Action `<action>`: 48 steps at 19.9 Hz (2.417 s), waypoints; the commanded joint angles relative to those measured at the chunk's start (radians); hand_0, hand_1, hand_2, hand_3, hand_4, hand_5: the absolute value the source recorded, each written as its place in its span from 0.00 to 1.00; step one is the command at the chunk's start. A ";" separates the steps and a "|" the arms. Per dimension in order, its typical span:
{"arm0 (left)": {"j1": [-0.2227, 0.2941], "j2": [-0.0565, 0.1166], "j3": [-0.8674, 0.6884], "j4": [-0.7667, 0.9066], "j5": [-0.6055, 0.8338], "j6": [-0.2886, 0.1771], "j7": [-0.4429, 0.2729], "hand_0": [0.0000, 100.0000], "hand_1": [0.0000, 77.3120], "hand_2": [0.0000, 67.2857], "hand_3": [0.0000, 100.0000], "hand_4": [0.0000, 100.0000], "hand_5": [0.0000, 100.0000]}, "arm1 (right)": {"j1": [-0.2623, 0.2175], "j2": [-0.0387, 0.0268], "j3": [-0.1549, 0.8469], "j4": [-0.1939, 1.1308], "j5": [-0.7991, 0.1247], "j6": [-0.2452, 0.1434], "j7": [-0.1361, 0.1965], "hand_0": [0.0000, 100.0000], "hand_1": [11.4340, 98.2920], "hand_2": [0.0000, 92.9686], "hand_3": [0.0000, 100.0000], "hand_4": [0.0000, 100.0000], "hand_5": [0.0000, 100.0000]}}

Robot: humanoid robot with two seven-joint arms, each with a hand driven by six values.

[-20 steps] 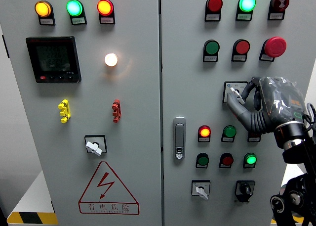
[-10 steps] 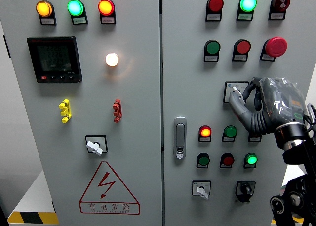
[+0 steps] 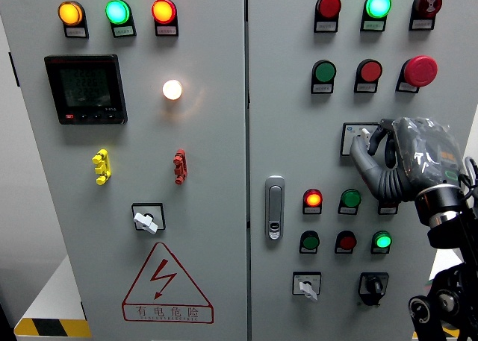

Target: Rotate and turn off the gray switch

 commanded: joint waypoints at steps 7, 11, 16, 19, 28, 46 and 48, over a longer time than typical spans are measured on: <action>0.000 0.000 0.000 0.000 0.001 0.000 0.000 0.88 0.00 0.20 0.19 0.08 0.11 | -0.017 -0.0016 0.007 0.017 0.008 -0.040 0.001 0.86 0.20 0.65 1.00 1.00 1.00; 0.000 0.000 0.000 0.000 0.001 0.000 0.000 0.88 0.00 0.20 0.19 0.08 0.11 | -0.055 -0.0001 0.020 0.073 0.009 -0.048 0.012 0.80 0.19 0.62 0.91 1.00 1.00; 0.000 0.000 0.000 0.000 0.001 0.000 0.000 0.88 0.00 0.20 0.19 0.08 0.11 | -0.112 -0.0016 0.028 0.142 0.023 -0.057 0.052 0.65 0.20 0.60 0.93 0.83 1.00; 0.000 0.000 -0.002 0.000 0.001 0.000 0.000 0.88 0.00 0.20 0.19 0.08 0.11 | -0.152 -0.0031 0.031 0.203 0.023 -0.057 0.093 0.22 0.23 0.56 0.84 0.75 1.00; 0.000 0.000 0.000 0.000 0.000 0.000 0.000 0.88 0.00 0.20 0.19 0.08 0.11 | -0.253 -0.0062 0.048 0.313 0.020 -0.057 0.214 0.00 0.32 0.28 0.40 0.29 0.55; 0.000 0.002 0.000 0.000 0.001 0.000 0.000 0.88 0.00 0.20 0.19 0.08 0.11 | -0.419 -0.0108 0.088 0.473 -0.052 -0.071 0.325 0.00 0.33 0.07 0.12 0.06 0.16; 0.000 0.002 0.000 0.000 0.000 0.000 0.000 0.89 0.00 0.20 0.19 0.08 0.11 | -0.419 -0.0108 0.090 0.475 -0.054 -0.066 0.330 0.00 0.34 0.07 0.12 0.06 0.16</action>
